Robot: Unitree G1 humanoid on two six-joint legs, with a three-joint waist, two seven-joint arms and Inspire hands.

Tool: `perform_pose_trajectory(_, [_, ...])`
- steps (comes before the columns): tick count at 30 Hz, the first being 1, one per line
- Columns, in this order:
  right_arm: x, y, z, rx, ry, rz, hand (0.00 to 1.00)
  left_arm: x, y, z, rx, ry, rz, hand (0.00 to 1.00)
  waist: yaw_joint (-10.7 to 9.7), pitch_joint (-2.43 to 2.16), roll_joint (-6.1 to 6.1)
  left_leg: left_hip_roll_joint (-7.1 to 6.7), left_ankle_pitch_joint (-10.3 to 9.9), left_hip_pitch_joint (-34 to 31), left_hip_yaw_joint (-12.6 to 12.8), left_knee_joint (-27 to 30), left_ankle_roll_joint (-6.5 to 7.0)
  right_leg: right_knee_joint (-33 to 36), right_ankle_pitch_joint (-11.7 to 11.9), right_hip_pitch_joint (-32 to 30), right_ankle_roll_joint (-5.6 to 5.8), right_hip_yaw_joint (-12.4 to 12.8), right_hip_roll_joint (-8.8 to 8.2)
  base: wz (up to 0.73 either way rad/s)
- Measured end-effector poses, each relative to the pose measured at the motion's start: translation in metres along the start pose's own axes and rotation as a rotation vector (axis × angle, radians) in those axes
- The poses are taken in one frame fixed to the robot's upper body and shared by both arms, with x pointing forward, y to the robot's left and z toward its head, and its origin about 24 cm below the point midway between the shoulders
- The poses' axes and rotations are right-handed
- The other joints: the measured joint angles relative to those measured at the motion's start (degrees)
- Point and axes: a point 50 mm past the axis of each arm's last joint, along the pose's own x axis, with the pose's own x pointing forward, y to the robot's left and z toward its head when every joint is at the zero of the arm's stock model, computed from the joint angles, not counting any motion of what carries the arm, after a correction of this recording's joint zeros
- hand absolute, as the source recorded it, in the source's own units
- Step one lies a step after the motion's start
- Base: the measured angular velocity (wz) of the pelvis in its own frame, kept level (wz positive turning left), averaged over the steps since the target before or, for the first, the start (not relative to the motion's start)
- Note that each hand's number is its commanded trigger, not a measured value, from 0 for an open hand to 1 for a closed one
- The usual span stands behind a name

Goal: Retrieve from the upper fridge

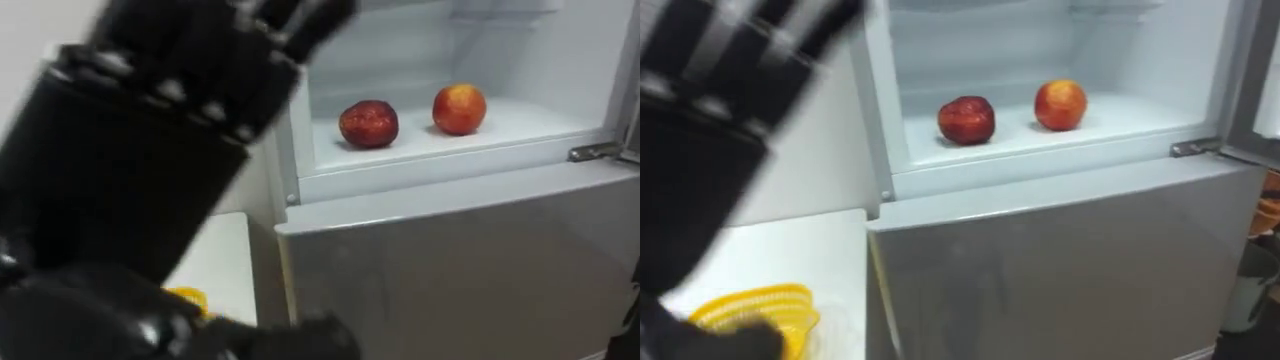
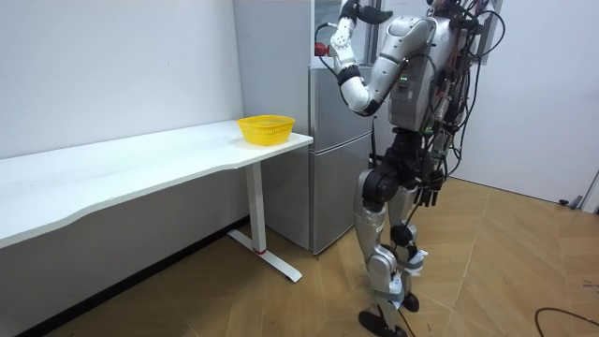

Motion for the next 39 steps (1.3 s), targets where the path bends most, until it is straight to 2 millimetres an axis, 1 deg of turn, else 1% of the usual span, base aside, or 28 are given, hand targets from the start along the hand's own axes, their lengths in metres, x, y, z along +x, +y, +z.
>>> perform_pose_trajectory(2, [-0.001, 0.002, -0.006, 0.009, 0.000, -0.008, 0.00, -0.006, 0.009, 0.012, 0.162, -0.009, 0.144, 0.00, 1.6, -0.10, -0.61, 0.03, 0.0, -0.2, -0.8, 0.2, 0.00, 0.1, -0.1, 0.1, -0.08, -0.8, -0.08, 0.15])
perform_pose_trajectory(3, [-0.001, 0.005, -0.008, 0.012, 0.000, -0.011, 0.00, -0.008, 0.013, 0.018, 0.261, -0.012, 0.206, 0.00, 2.4, -0.28, -0.68, 0.02, 0.0, -0.2, -1.1, 0.2, -0.01, 0.0, -0.1, 0.1, -0.09, -0.9, -0.05, 0.11])
perform_pose_trajectory(4, [-0.002, 0.007, -0.011, 0.010, 0.004, -0.007, 0.00, -0.009, 0.014, 0.021, 0.302, -0.015, 0.234, 0.00, 2.5, -0.33, -0.85, 0.04, 0.0, -0.2, -1.1, 0.2, -0.01, -0.1, -0.1, 0.2, -0.10, -1.0, -0.04, 0.13])
perform_pose_trajectory(5, [-0.002, 0.009, -0.011, 0.010, 0.001, -0.003, 0.00, -0.011, 0.018, 0.026, 0.391, -0.021, 0.294, 0.00, 2.9, -0.43, -0.94, 0.04, 0.0, -0.1, -1.6, 0.3, -0.02, -0.5, 0.0, 0.8, -0.12, -1.6, -0.10, 0.22])
perform_pose_trajectory(6, [-0.002, 0.011, -0.011, 0.011, 0.001, 0.000, 0.00, -0.013, 0.021, 0.031, 0.480, -0.024, 0.358, 0.00, 3.1, -0.40, -0.80, 0.00, 0.0, 0.0, -2.2, 0.4, -0.02, -0.7, 0.0, 1.3, -0.12, -2.2, -0.26, 0.26])
perform_pose_trajectory(8, [-0.002, 0.012, -0.013, 0.014, 0.002, 0.002, 0.00, -0.016, 0.026, 0.038, 0.576, -0.047, 0.448, 0.00, 3.2, -0.42, -0.79, -0.02, 0.0, 0.2, -3.3, 0.4, -0.02, -1.4, 0.0, 2.2, -0.10, -3.1, -0.47, 0.24])
perform_pose_trajectory(11, [-0.003, 0.011, -0.015, 0.037, 0.001, -0.006, 0.00, -0.022, 0.032, 0.050, 0.714, -0.084, 0.571, 0.00, 4.0, -0.37, -0.29, -0.19, 0.0, 0.2, -4.9, 0.4, 0.02, -1.5, -0.2, 3.1, 0.18, -4.7, -1.01, 0.29])
perform_pose_trajectory(12, [-0.003, 0.011, -0.015, 0.044, 0.000, -0.008, 0.00, -0.024, 0.033, 0.053, 0.739, -0.093, 0.595, 0.00, 4.1, -0.38, -0.22, -0.25, 0.0, 0.2, -5.2, 0.3, 0.03, -1.4, -0.3, 3.1, 0.23, -4.9, -1.06, 0.20])
perform_pose_trajectory(13, [-0.003, 0.010, -0.015, 0.051, -0.002, -0.011, 0.00, -0.027, 0.035, 0.060, 0.801, -0.117, 0.643, 0.00, 4.8, -0.40, 0.13, -0.35, 0.0, 0.4, -5.7, 0.2, 0.03, -1.4, -0.4, 3.1, 0.26, -5.1, -1.07, 0.09])
perform_pose_trajectory(14, [-0.003, 0.010, -0.015, 0.051, -0.002, -0.012, 0.00, -0.032, 0.037, 0.067, 0.853, -0.139, 0.694, 0.00, 5.5, -0.38, 0.50, -0.47, 0.0, 0.5, -5.9, 0.0, 0.03, -1.4, -0.4, 3.0, 0.24, -5.1, -1.04, 0.07])
perform_pose_trajectory(17, [-0.003, 0.006, -0.012, 0.061, -0.015, -0.026, 0.00, -0.050, 0.042, 0.084, 0.952, -0.168, 0.838, 0.00, 6.3, -0.45, 1.29, -0.94, 0.0, 0.3, -6.7, 0.0, 0.04, -1.2, -0.7, 3.0, 0.28, -5.5, -1.15, 0.10])
perform_pose_trajectory(19, [-0.004, 0.003, -0.012, 0.072, -0.020, -0.038, 0.00, -0.060, 0.047, 0.089, 0.989, -0.160, 0.921, 0.00, 6.6, -0.52, 1.46, -1.10, 0.0, 0.1, -7.4, 0.4, 0.04, -1.1, -1.0, 3.1, 0.32, -5.8, -1.25, 0.16])
perform_pose_trajectory(21, [-0.004, 0.003, -0.012, 0.092, -0.016, -0.041, 0.00, -0.073, 0.053, 0.092, 1.020, -0.128, 1.000, 0.00, 7.0, -0.43, 1.56, -1.22, 0.0, -0.3, -8.2, 0.6, 0.04, -1.2, -1.2, 3.4, 0.27, -6.9, -1.64, 0.20])
perform_pose_trajectory(22, [-0.004, 0.003, -0.013, 0.095, -0.014, -0.039, 0.00, -0.086, 0.057, 0.091, 1.030, -0.072, 1.053, 0.00, 7.0, -0.42, 1.69, -1.35, 0.0, -0.5, -8.9, 1.1, 0.04, -1.3, -1.4, 3.5, 0.25, -7.6, -2.10, 0.29])
perform_pose_trajectory(24, [-0.004, 0.004, -0.016, 0.097, 0.012, -0.038, 0.00, -0.121, 0.070, 0.083, 1.064, 0.131, 1.180, 0.00, 6.9, -0.31, 1.88, -1.70, 0.0, -1.2, -10.8, 1.3, 0.05, -1.4, -1.7, 3.6, 0.35, -8.9, -2.16, 0.39])
perform_pose_trajectory(25, [-0.004, 0.004, -0.017, 0.097, 0.018, -0.037, 0.00, -0.132, 0.073, 0.080, 1.068, 0.195, 1.215, 0.00, 6.9, -0.31, 1.90, -1.76, 0.0, -1.4, -11.0, 1.3, 0.06, -1.4, -1.8, 3.6, 0.37, -9.2, -2.20, 0.26])
perform_pose_trajectory(26, [-0.004, 0.003, -0.018, 0.098, 0.031, -0.038, 0.00, -0.159, 0.076, 0.074, 1.058, 0.329, 1.293, 0.00, 7.1, -0.30, 1.93, -1.85, 0.0, -1.4, -11.2, 1.3, 0.08, -1.2, -2.0, 3.5, 0.40, -9.3, -2.54, 0.10])
perform_pose_trajectory(27, [-0.004, 0.003, -0.019, 0.099, 0.035, -0.040, 0.00, -0.177, 0.076, 0.072, 1.050, 0.406, 1.343, 0.00, 7.2, -0.42, 1.75, -1.92, 0.0, -1.4, -11.3, 1.4, 0.08, -1.1, -2.2, 3.5, 0.42, -9.6, -2.75, 0.10])
perform_pose_trajectory(28, [-0.004, 0.002, -0.019, 0.098, 0.041, -0.041, 0.00, -0.211, 0.072, 0.066, 1.020, 0.562, 1.450, 0.00, 6.9, -0.27, 2.02, -2.07, 0.0, -1.5, -11.7, 1.4, 0.09, -0.8, -2.5, 3.5, 0.48, -10.2, -3.04, 0.14])
perform_pose_trajectory(30, [-0.004, 0.004, -0.019, 0.097, 0.050, -0.035, 0.00, -0.275, 0.056, 0.048, 0.908, 0.848, 1.647, 0.00, 7.0, -0.33, 1.08, -2.34, 0.0, -1.5, -12.2, 1.3, 0.09, -0.1, -3.1, 3.4, 0.61, -10.4, -3.23, 0.16])
perform_pose_trajectory(31, [-0.004, 0.004, -0.018, 0.096, 0.051, -0.034, 0.00, -0.290, 0.050, 0.043, 0.879, 0.915, 1.689, 0.00, 7.0, -0.28, 0.84, -2.36, 0.0, -1.6, -12.4, 1.3, 0.09, -0.1, -3.2, 3.3, 0.61, -10.5, -3.25, 0.13])
perform_pose_trajectory(32, [-0.003, 0.002, -0.016, 0.092, 0.050, -0.037, 0.00, -0.319, 0.035, 0.034, 0.828, 1.065, 1.756, 0.00, 7.1, -0.15, 0.23, -2.37, 0.0, -1.9, -12.7, 1.3, 0.09, -0.4, -3.2, 3.3, 0.61, -11.0, -3.28, 0.17])
perform_pose_trajectory(33, [-0.002, 0.000, -0.012, 0.095, 0.049, -0.040, 0.00, -0.343, 0.021, 0.025, 0.773, 1.212, 1.799, 0.00, 6.9, -0.17, 0.07, -2.38, 0.0, -2.0, -13.1, 1.3, 0.09, -0.4, -3.2, 3.5, 0.60, -11.6, -3.26, 0.17])
perform_pose_trajectory(34, [-0.002, -0.001, -0.011, 0.099, 0.048, -0.041, 0.00, -0.353, 0.014, 0.022, 0.745, 1.280, 1.811, 0.00, 6.9, -0.05, -0.25, -2.36, 0.0, -2.0, -13.1, 1.3, 0.09, -0.4, -3.2, 3.5, 0.60, -11.7, -3.27, 0.14])
perform_pose_trajectory(35, [-0.002, -0.002, -0.009, 0.105, 0.042, -0.043, 0.00, -0.370, 0.001, 0.017, 0.693, 1.399, 1.826, 0.00, 6.9, 0.04, -0.96, -2.33, 0.0, -2.2, -13.4, 1.4, 0.08, -0.7, -3.2, 3.5, 0.58, -11.7, -3.27, 0.07])
perform_pose_trajectory(36, [-0.002, -0.003, -0.008, 0.107, 0.039, -0.045, 0.00, -0.377, -0.006, 0.014, 0.668, 1.449, 1.824, 0.00, 6.9, 0.05, -1.35, -2.32, 0.0, -2.3, -13.5, 1.3, 0.08, -0.7, -3.2, 3.5, 0.57, -11.8, -3.28, 0.07])
perform_pose_trajectory(38, [-0.002, -0.006, -0.004, 0.109, 0.022, -0.054, 0.00, -0.403, -0.035, 0.006, 0.556, 1.659, 1.809, 0.00, 6.9, 0.04, -1.56, -2.16, 0.0, -2.2, -13.5, 1.3, 0.08, -1.3, -3.1, 4.1, 0.61, -11.8, -3.21, 0.02])
perform_pose_trajectory(39, [-0.002, -0.005, -0.004, 0.112, 0.021, -0.052, 0.00, -0.408, -0.042, 0.004, 0.528, 1.707, 1.802, 0.00, 6.9, 0.04, -1.56, -2.15, 0.0, -2.1, -13.5, 1.2, 0.07, -1.5, -3.1, 4.3, 0.62, -11.7, -3.20, 0.00])
